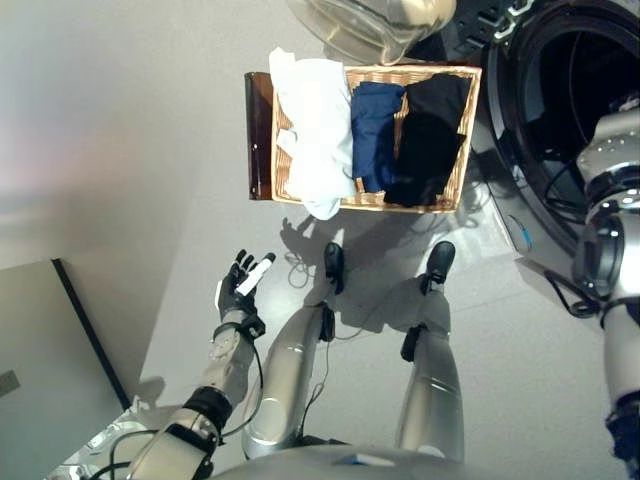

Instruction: Pick up the clothes and place them into the washing machine

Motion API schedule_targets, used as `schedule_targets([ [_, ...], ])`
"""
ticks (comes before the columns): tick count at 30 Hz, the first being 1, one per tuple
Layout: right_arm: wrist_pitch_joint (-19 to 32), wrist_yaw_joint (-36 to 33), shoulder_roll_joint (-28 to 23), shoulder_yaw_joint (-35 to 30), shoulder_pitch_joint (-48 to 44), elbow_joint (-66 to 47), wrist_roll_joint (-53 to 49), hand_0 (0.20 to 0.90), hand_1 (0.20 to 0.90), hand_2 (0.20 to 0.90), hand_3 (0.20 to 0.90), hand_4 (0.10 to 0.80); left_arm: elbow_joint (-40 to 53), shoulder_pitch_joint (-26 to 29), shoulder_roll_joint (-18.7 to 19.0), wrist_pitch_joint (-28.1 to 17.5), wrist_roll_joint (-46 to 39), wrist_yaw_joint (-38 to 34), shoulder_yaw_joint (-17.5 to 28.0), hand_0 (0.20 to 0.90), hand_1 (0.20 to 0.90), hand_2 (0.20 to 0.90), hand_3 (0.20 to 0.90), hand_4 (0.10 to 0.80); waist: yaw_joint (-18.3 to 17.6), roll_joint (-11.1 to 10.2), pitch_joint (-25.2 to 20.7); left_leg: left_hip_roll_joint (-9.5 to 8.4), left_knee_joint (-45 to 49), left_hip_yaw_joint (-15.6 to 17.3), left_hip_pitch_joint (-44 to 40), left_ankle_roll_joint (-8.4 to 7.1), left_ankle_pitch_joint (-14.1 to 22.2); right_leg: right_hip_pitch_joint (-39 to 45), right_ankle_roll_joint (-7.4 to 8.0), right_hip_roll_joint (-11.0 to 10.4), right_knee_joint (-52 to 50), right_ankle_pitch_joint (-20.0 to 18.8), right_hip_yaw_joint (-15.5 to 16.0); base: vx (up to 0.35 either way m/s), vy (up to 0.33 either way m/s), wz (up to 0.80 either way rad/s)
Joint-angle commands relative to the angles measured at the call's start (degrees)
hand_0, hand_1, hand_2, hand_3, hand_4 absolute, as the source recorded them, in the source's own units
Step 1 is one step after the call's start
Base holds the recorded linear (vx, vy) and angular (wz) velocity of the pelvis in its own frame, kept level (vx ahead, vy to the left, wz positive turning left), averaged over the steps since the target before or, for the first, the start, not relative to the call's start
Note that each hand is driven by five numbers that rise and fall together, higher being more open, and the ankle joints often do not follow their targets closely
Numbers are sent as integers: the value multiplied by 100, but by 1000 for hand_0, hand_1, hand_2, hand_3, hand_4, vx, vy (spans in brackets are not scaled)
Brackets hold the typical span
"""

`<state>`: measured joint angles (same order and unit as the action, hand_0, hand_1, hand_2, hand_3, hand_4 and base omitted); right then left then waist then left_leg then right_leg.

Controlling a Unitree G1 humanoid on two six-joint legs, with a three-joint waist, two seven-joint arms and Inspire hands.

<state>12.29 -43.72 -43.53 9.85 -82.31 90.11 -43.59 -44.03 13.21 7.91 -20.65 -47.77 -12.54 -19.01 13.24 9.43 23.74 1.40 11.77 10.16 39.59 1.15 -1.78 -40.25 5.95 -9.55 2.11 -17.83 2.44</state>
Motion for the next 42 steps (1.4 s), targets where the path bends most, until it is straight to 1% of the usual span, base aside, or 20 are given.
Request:
schedule_targets([
  [1,-530,-570,-665,917,-838,-250,1413,900,900,900,900,800,406,-214,630,-388,152,-224,-65,900,900,900,900,800,281,305,-217,277,-1677,-343,-592,-700,-775,481,282,200,-535,748,143,-22,-11,4],
  [3,-842,-809,-668,1003,-833,-108,1789,900,900,900,900,800,424,-203,608,-346,129,-274,-22,900,900,900,900,800,285,277,-218,274,-1677,-361,-597,-698,-753,510,286,200,-530,763,149,0,0,0],
  [7,-1079,-1062,-598,984,-693,-162,2119,900,900,900,900,800,426,-136,539,-335,67,-341,24,900,900,900,900,800,275,220,-246,266,-1677,-383,-557,-692,-802,518,278,204,-493,716,145,-8,5,2],
  [13,-1004,-1341,-388,764,-376,-397,2176,900,900,900,900,800,245,-26,454,-349,87,-466,45,900,900,900,900,800,258,123,-268,283,-1677,-402,-596,-700,-798,627,267,202,-437,714,156,4,3,-2],
  [14,-941,-1387,-228,706,-271,-495,2235,900,900,900,900,800,142,33,407,-343,103,-512,59,900,900,900,900,800,257,99,-274,289,-1677,-400,-616,-697,-793,658,271,205,-422,712,160,8,8,-5],
  [15,-948,-1402,-217,688,-249,-518,2241,900,900,900,900,800,135,32,413,-346,103,-511,63,900,900,900,900,800,253,92,-272,288,-1677,-399,-621,-698,-792,666,271,204,-416,710,160,13,9,-5],
  [18,-824,-1560,188,604,90,-1000,2599,900,900,900,900,800,-5,127,340,-386,187,-601,147,900,900,900,900,800,198,3,-237,300,-1677,-404,-649,-698,-791,738,261,221,-391,698,149,7,1,-3],
  [19,-830,-1573,197,585,116,-1025,2609,900,900,900,900,800,-8,123,345,-386,190,-603,148,900,900,900,900,800,195,-2,-239,299,-1677,-406,-652,-698,-791,744,260,221,-390,699,151,0,0,0],
  [20,-718,-1644,445,456,400,-1272,2782,900,900,900,900,800,-166,178,284,-396,290,-658,188,900,900,900,900,800,153,-43,-208,309,-1677,-418,-664,-698,-790,768,251,231,-387,697,147,0,0,0],
  [22,-608,-1734,638,254,656,-1402,2832,900,900,900,900,800,-290,232,247,-422,374,-708,209,900,900,900,900,800,128,-92,-202,307,-1677,-433,-678,-698,-786,818,240,239,-379,708,152,15,-15,-6],
  [24,-583,-1798,775,219,821,-1560,2935,900,900,900,900,800,-346,234,233,-436,396,-720,223,900,900,900,900,800,116,-120,-203,310,-1677,-436,-691,-697,-786,849,236,243,-377,710,157,5,-1,3],
  [25,-571,-1820,882,251,1077,-1716,3165,900,900,900,900,800,-430,254,205,-442,456,-729,260,900,900,900,900,800,97,-147,-198,313,-1677,-433,-711,-694,-787,869,231,251,-379,709,151,7,-1,6],
  [27,-503,-1644,1221,272,1499,-2069,3528,900,900,900,900,800,-562,298,180,-451,624,-803,340,900,900,900,900,800,49,-224,-192,323,-1677,-433,-751,-684,-782,916,220,263,-374,705,157,5,-5,-6],
  [30,-340,-1527,1541,282,1923,-2376,3741,900,900,900,900,800,-711,288,147,-485,733,-834,423,900,900,900,900,800,8,-307,-196,341,-1677,-445,-802,-678,-774,977,218,263,-370,709,192,9,-1,2],
  [32,-304,-1514,1651,250,2057,-2440,3762,900,900,900,900,800,-778,285,137,-485,748,-842,447,900,900,900,900,800,-7,-333,-209,340,-1677,-444,-820,-674,-769,1003,215,262,-363,705,192,13,1,11],
  [34,-189,-1399,2002,288,2270,-2349,3758,900,900,900,900,800,-981,305,108,-476,792,-849,465,900,900,900,900,800,-19,-386,-230,350,-1677,-456,-870,-667,-768,1074,208,259,-345,705,191,9,1,-2],
  [35,-187,-1400,2007,289,2272,-2350,3759,900,900,900,900,800,-983,304,110,-477,792,-848,468,900,900,900,900,800,-22,-387,-228,349,-1677,-457,-875,-667,-767,1081,209,259,-342,705,192,16,0,-4],
  [37,-108,-1162,2271,433,2517,-2488,3803,900,900,900,900,800,-1007,295,107,-451,821,-851,513,900,900,900,900,800,-45,-451,-249,354,-1677,-474,-925,-663,-763,1145,204,266,-327,707,203,0,0,0],
  [38,-111,-1164,2275,432,2523,-2495,3806,900,900,900,900,800,-1007,291,108,-451,822,-851,514,900,900,900,900,800,-48,-452,-249,353,-1677,-474,-929,-663,-762,1150,205,265,-325,707,204,0,0,0],
  [42,-152,-1017,2602,665,2823,-2612,4115,900,900,900,900,800,-1127,263,102,-419,939,-877,580,900,900,900,900,800,-68,-555,-272,349,-1677,-491,-1018,-658,-756,1284,204,271,-308,726,243,0,0,0],
])
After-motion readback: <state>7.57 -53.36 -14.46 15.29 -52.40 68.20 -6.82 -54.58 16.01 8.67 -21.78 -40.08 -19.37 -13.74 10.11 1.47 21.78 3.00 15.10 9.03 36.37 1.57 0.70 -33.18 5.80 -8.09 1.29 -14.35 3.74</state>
